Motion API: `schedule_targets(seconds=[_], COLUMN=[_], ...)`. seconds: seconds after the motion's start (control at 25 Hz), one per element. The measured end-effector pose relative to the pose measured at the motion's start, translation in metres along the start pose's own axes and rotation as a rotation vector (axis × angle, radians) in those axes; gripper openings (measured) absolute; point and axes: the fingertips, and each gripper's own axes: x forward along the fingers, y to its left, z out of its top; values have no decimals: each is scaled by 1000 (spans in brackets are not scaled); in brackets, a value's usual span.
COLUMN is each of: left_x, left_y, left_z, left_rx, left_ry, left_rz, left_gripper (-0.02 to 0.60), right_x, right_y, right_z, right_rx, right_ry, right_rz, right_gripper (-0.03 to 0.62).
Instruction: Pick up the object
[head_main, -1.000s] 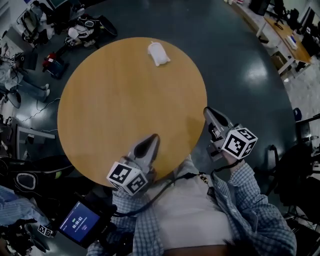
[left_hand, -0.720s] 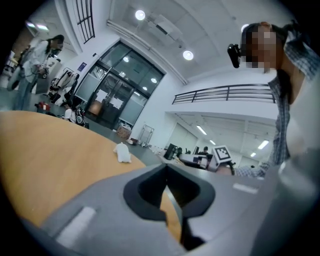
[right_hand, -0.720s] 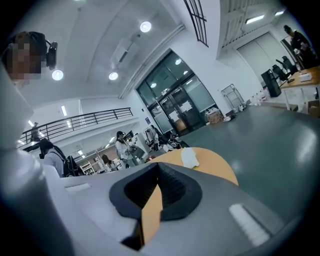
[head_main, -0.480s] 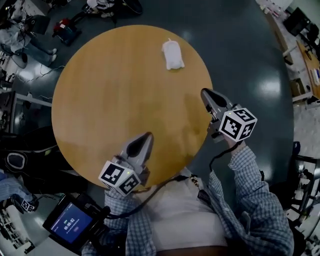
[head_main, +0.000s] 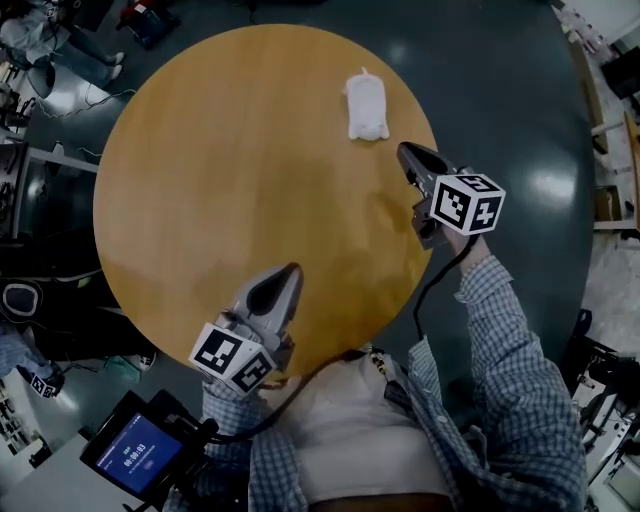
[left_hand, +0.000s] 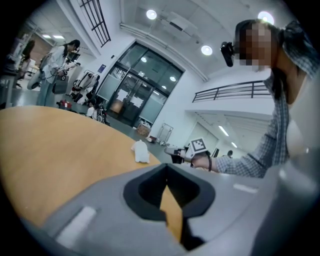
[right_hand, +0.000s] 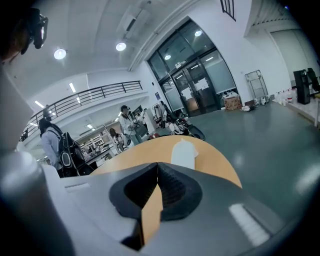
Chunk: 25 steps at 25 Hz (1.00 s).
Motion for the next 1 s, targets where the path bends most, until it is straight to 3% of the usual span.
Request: schedule_targets(seconds=[0.24,0.4,0.64,0.8,1.0], left_x=[12,17,22,22,23], left_y=[27,60,61,65,65], left_z=[-3,-7,-7,-6,-6], left_rx=[15,-5,-42,-65,-86], left_ry=[18,25,23,17,14], left_rz=[36,78,115,138,154], left_gripper=[3,3,3,3,3], right_x=[56,100,120,133,144], right_y=[-32,-57,-88,-95,-100], right_z=[-13,-30,-25,-23,-21], right_rx=[14,28,59,38,38], right_ry=[76,127,153,190,220], right_rz=[-22,-53,-75,-76,-62], right_gripper=[26,75,97,146,150])
